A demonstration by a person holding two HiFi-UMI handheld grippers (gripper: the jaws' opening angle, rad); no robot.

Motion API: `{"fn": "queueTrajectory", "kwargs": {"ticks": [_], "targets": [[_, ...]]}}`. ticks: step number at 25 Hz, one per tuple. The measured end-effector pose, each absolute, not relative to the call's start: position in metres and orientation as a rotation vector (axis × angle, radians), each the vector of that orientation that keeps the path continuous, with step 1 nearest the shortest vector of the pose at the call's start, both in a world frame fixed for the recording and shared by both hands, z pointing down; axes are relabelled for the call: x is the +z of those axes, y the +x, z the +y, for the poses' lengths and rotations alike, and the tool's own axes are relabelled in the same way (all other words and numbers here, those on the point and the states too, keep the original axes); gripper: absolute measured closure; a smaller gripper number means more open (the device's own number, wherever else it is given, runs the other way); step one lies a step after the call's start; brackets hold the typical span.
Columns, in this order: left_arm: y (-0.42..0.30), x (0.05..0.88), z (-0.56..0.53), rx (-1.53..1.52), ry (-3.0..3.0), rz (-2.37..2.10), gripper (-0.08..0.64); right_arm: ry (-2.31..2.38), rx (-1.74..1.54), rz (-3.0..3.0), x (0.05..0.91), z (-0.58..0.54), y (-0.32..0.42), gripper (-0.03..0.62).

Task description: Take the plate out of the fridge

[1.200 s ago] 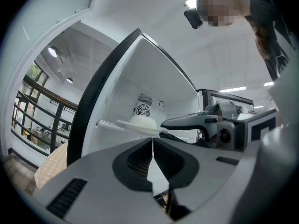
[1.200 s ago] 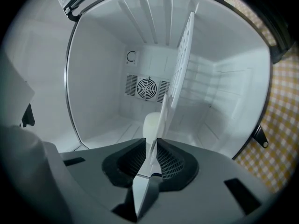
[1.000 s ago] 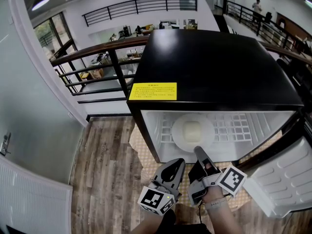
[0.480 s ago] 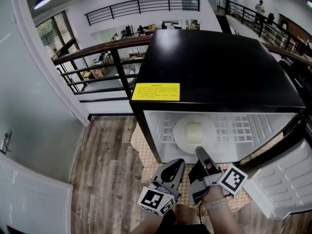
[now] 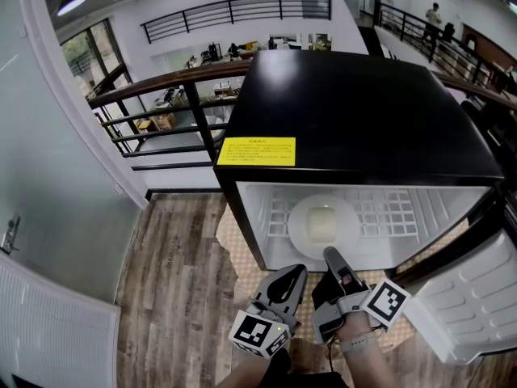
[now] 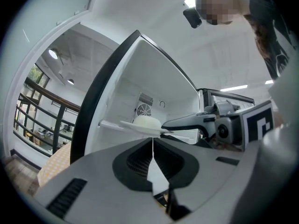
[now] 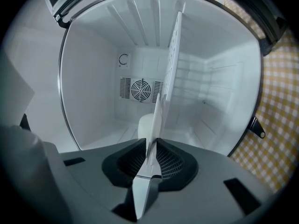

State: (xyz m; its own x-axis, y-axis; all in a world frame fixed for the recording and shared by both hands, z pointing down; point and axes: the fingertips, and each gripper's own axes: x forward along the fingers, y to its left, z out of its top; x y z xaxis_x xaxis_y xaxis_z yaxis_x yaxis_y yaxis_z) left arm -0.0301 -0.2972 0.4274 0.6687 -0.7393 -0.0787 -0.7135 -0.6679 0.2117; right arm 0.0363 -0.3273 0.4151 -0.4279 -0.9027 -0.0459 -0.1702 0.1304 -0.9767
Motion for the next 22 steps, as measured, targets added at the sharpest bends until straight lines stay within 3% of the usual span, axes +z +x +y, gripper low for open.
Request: {"fn": "queueTrajectory", "kwargs": {"ticks": [9,12,22], "targets": [[-0.033,0.428,-0.294,-0.238,2.716,-1.200,0.548,-1.046,-1.386,1.682,0.419,-0.331,0.035,0.534],[-0.035,0.428,-0.295,-0.240,2.711,-1.204,0.548,-1.035,-1.394,1.672,0.419,-0.334,0.033,0.482],[-0.038,0.430,-0.298,-0.237,2.706,-1.210,0.548,-1.025,-1.394,1.647,0.420,-0.340,0.032,0.483]]}}
